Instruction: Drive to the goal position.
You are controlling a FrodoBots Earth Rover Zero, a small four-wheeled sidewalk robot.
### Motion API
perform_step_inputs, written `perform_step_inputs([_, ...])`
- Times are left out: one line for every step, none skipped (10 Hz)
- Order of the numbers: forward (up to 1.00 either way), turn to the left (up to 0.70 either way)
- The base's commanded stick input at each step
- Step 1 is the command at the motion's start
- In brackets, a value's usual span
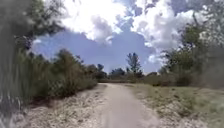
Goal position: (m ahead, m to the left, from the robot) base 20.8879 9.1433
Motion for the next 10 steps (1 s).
perform_step_inputs([0.70,0.00])
perform_step_inputs([0.70,0.00])
perform_step_inputs([0.70,0.00])
perform_step_inputs([0.70,0.00])
perform_step_inputs([0.70,0.00])
perform_step_inputs([0.70,0.00])
perform_step_inputs([0.70,0.00])
perform_step_inputs([0.70,0.00])
perform_step_inputs([0.70,0.00])
perform_step_inputs([0.70,0.00])
